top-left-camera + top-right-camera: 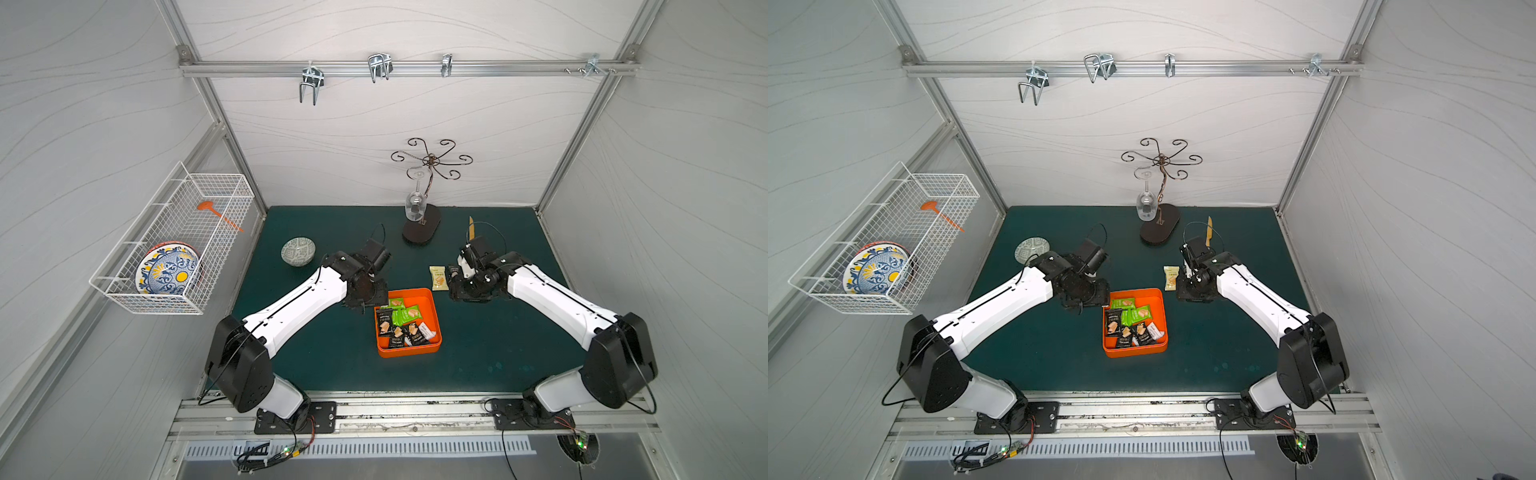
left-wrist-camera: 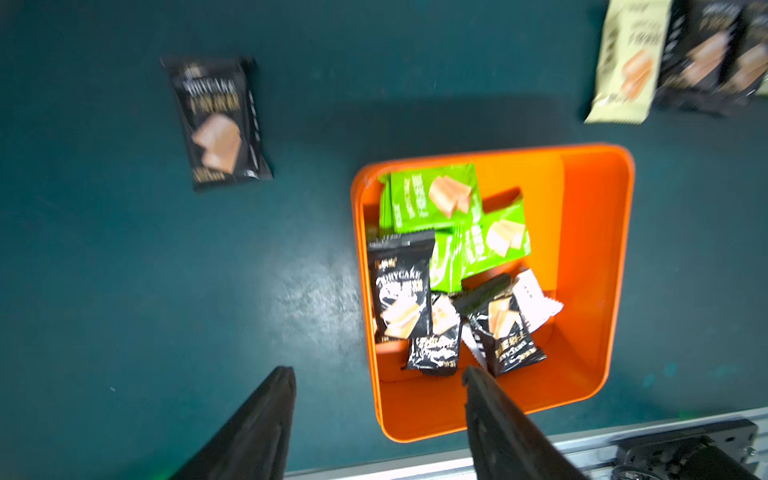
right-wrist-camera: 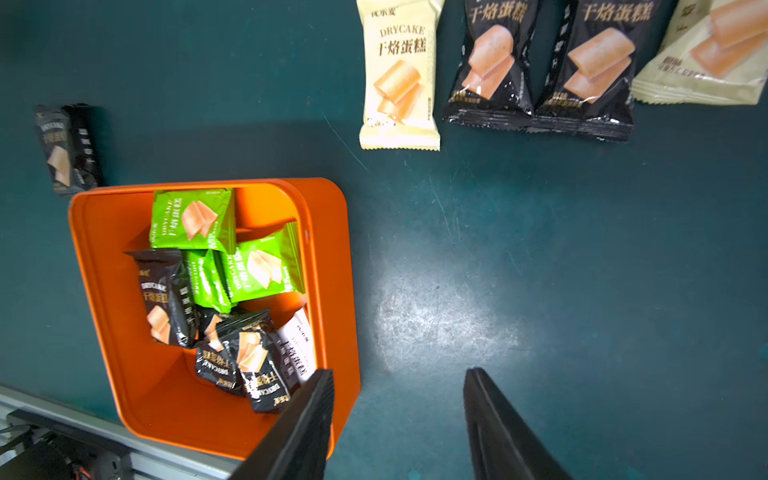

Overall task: Take the cookies out of the storage box
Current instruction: Place the cookie at the center of the board, then pick up the cookie from the storage box.

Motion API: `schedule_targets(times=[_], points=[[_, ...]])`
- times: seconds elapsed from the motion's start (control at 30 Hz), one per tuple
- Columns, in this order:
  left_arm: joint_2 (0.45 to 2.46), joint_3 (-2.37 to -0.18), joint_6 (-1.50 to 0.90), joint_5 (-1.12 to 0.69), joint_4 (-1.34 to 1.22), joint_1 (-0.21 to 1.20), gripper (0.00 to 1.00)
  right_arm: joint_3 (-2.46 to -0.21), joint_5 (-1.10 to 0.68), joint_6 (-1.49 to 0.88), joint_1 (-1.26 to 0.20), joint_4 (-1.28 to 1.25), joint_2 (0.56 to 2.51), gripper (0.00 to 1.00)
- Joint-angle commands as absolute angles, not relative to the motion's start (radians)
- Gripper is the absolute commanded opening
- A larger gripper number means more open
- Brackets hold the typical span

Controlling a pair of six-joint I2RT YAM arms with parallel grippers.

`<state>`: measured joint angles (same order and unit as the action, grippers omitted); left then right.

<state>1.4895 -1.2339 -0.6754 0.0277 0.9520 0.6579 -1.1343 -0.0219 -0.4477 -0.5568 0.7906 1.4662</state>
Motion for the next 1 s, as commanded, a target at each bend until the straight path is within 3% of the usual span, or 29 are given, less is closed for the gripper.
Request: schedule_targets(times=[0.0,0.47,0.97], points=[[1.459,-1.226,-0.786,0.072,0.862,0.712,0.68,-1.121,-0.032,-0.426,-0.564,0.763,1.469,0.55],[1.608,-1.248,-0.887,0.113,0.816,0.865,0.68,-1.096,-0.073,-0.386,-0.533,0.704,1.474,0.56],[1.791,-1.293,-0.938,0.179,0.906,0.877,0.68,-1.048,-0.091,-0.363,-0.488,0.708,1.435,0.56]])
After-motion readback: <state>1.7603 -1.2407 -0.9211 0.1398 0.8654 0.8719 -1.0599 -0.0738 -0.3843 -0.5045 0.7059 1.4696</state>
